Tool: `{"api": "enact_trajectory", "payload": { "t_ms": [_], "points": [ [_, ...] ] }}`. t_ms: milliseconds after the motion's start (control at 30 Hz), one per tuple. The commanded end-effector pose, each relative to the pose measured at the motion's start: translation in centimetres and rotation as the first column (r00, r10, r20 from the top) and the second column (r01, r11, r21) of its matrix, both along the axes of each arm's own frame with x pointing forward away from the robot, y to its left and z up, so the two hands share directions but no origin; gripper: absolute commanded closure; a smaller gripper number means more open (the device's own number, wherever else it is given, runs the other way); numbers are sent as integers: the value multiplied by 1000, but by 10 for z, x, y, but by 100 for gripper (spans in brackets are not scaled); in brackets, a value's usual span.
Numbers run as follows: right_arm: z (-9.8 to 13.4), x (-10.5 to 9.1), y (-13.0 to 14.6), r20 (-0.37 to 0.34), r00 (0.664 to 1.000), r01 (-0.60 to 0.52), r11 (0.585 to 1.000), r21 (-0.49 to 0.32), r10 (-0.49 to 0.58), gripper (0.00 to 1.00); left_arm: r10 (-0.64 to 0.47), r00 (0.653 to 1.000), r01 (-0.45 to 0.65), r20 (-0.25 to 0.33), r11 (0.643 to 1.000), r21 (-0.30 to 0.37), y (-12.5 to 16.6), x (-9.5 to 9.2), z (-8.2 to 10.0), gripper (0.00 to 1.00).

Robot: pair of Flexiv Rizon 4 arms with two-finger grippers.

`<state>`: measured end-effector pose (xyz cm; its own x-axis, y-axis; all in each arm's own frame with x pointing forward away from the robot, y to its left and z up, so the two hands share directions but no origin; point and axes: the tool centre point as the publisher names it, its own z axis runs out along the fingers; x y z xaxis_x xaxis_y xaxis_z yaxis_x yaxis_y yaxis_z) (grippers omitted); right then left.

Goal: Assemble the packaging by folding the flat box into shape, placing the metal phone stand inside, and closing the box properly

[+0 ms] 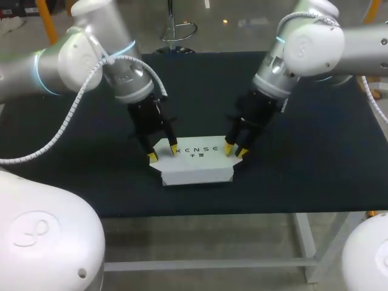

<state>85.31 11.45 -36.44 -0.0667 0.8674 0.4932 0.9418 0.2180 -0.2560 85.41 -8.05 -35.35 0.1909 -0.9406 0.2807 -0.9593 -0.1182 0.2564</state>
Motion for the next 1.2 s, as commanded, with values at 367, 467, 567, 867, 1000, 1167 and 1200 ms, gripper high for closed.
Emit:
{"api": "enact_trajectory", "payload": {
  "t_ms": [367,467,567,867,1000,1167,1200],
  "points": [
    [-6,-9,-2,85,996,10,999,39,-14,62,22,998,-21,59,1000,-8,-5,-7,-3,36],
    [-9,-9,-3,93,996,13,999,46,-17,62,29,997,-29,74,1000,-10,-5,-8,-4,36],
    [-11,-8,-3,100,995,13,998,55,-18,61,38,995,-37,92,999,-16,-5,-9,-6,38],
    [-16,-6,-2,119,993,11,997,71,-20,61,22,989,-11,148,997,-71,-1,-11,-8,29],
    [-16,-5,-2,121,992,13,997,74,-22,61,14,986,-2,167,997,-74,0,-12,-11,40],
    [-16,-5,-2,125,992,14,997,78,-24,62,-1,981,18,195,996,-89,0,-13,-14,44],
    [-16,-5,-2,127,992,14,997,79,-24,62,2,981,16,195,996,-90,0,-13,-15,44]
  ]
}}
